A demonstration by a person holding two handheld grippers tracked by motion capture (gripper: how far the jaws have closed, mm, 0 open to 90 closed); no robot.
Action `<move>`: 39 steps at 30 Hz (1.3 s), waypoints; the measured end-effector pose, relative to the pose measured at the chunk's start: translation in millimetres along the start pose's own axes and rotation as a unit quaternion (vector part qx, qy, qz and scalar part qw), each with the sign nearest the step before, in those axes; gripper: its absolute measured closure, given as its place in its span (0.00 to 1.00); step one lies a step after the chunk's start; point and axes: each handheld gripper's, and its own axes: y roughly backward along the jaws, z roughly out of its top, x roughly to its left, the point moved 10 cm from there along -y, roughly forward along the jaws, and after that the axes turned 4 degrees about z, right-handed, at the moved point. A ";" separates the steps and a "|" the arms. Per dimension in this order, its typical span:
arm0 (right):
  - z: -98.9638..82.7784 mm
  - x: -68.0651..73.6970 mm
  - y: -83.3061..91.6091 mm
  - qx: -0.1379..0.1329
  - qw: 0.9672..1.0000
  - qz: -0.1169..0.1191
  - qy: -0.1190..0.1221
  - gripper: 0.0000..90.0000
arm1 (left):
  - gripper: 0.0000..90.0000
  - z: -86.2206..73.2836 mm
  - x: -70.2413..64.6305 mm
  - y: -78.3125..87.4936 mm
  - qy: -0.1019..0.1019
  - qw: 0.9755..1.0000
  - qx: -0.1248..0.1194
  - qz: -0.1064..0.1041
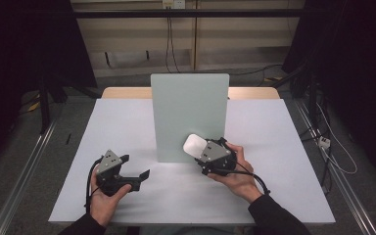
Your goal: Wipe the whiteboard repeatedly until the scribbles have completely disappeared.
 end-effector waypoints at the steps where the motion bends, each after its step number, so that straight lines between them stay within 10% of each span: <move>1: 0.8 0.0 -0.2 -0.001 1.000 0.001 -0.003 0.35 | 0.06 0.1 0.0 0.0 0.000 1.000 0.000 0.000; 17: 43.1 -75.0 39.3 -0.048 0.995 -0.074 -0.047 0.35 | 0.06 0.0 0.3 0.2 0.001 1.000 0.000 0.000; 39: 24.6 -44.6 26.7 -0.053 0.995 -0.023 -0.081 0.35 | 0.06 -1.5 2.7 0.9 0.007 1.000 -0.001 -0.001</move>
